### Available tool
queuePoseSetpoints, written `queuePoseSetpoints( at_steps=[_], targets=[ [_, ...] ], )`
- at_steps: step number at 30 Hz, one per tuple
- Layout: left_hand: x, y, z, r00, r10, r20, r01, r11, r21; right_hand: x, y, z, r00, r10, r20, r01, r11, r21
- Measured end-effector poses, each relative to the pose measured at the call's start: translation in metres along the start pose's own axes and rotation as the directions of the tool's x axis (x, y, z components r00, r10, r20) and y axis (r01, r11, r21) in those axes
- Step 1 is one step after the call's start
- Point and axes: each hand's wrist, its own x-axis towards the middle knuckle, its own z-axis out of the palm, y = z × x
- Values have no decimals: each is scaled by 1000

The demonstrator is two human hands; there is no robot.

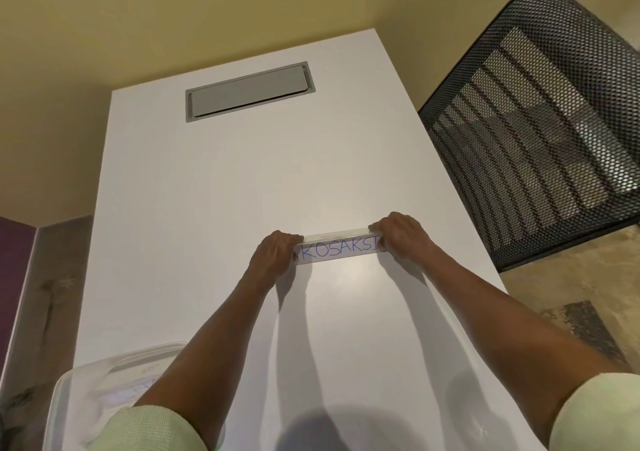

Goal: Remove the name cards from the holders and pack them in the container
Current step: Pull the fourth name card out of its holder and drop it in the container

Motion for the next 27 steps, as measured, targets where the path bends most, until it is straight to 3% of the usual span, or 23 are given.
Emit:
queuePoseSetpoints(
  at_steps=[8, 14, 20, 24, 27],
  targets=[
    [-2, 6, -1, 1000, -5, 20, 4, 999, 47, 1, -2, 1, 999, -20, 36, 24, 996, -86],
    [-2, 11, 1, 1000, -9, 5, 8, 994, 110, -2, -2, 0, 993, -110, -39, 101, 979, -175],
    [-2, 14, -3, 1000, -9, 22, 6, 990, 138, 0, -5, -1, 998, 17, 66, -3, 977, -212],
    [-5, 14, -10, 999, -7, 37, 3, 995, 103, -5, -11, -15, 996, -47, -79, 25, 967, -254],
    [-11, 17, -19, 1000, -4, 20, 3, 997, 73, -5, -15, -26, 999, 49, 24, -41, 967, -250]
  ],
)
